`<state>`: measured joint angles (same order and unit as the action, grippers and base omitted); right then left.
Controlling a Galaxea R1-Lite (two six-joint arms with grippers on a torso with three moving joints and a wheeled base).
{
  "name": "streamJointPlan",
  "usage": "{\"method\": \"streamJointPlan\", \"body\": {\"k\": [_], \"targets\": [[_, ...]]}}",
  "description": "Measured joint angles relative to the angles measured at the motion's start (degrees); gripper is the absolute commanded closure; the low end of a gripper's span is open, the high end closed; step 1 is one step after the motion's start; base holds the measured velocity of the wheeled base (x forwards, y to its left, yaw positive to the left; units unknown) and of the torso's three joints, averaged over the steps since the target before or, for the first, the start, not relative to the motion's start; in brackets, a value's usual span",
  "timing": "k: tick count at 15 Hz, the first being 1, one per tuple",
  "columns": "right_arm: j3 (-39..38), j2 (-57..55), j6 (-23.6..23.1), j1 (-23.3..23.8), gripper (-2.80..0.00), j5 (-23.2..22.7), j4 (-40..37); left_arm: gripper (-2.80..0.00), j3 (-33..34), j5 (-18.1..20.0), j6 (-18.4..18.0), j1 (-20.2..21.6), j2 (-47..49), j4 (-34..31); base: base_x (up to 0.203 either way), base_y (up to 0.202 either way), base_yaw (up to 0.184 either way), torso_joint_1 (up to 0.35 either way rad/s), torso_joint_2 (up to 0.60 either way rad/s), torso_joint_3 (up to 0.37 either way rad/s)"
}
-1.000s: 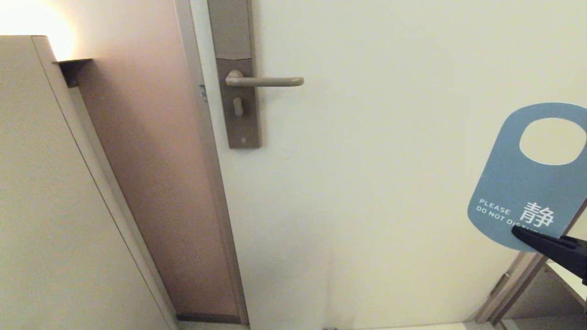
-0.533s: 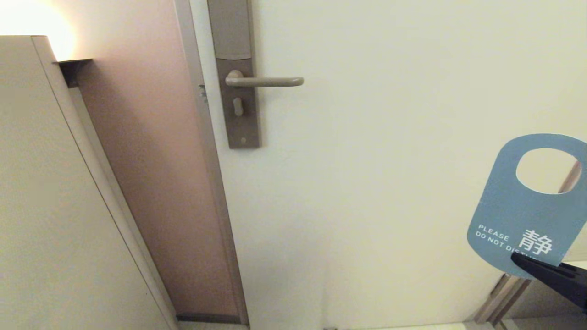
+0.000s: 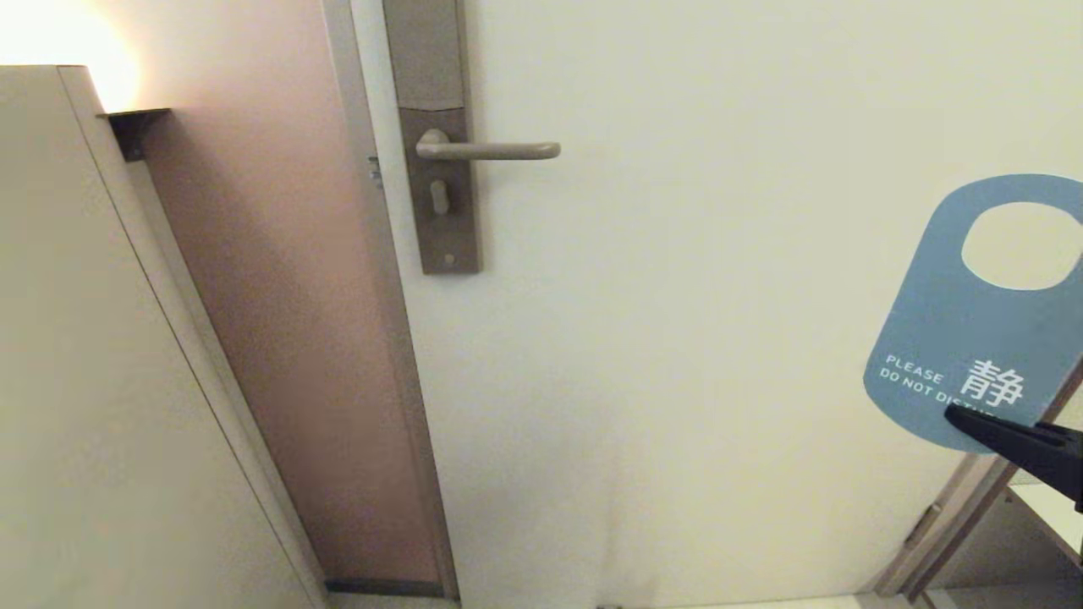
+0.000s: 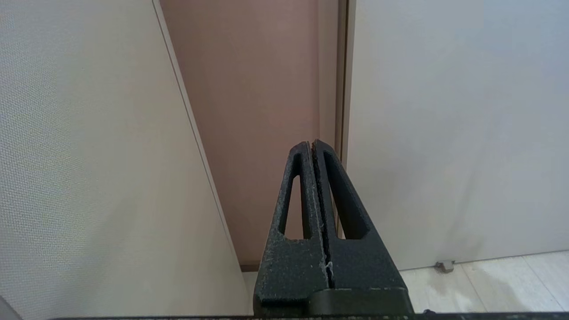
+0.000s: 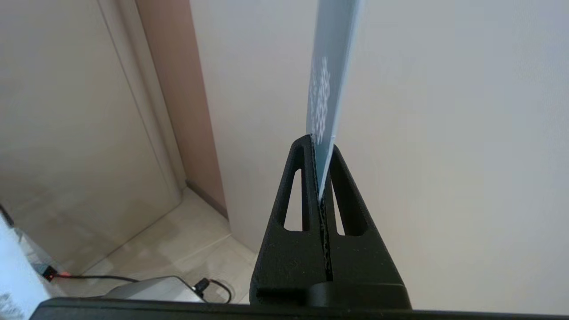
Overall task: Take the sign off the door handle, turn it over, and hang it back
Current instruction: Hang the sign back with the other side facing out
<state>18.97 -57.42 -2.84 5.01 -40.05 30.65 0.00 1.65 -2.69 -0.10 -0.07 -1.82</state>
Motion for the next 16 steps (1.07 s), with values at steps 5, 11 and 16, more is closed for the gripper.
{"method": "streamJointPlan", "body": {"k": [5,11,16], "targets": [[2.51,-2.65,-0.11,-0.09,0.00,-0.28,0.00,0.00,0.00,-0.07,-0.02,0.00,0.00,0.00,0.000,0.000,0.000,0.000,0.00,0.000],[6.80,-8.43,-0.16,-0.61,0.00,-1.32,5.81,0.00,0.00,-0.04,-0.05,0.00,0.00,-0.02,0.000,0.000,0.000,0.000,0.00,0.000],[13.40,-15.01,-0.27,-6.62,0.00,-2.07,7.82,0.00,0.00,0.02,0.00,0.00,0.00,0.00,0.000,0.000,0.000,0.000,0.00,0.000]]}}
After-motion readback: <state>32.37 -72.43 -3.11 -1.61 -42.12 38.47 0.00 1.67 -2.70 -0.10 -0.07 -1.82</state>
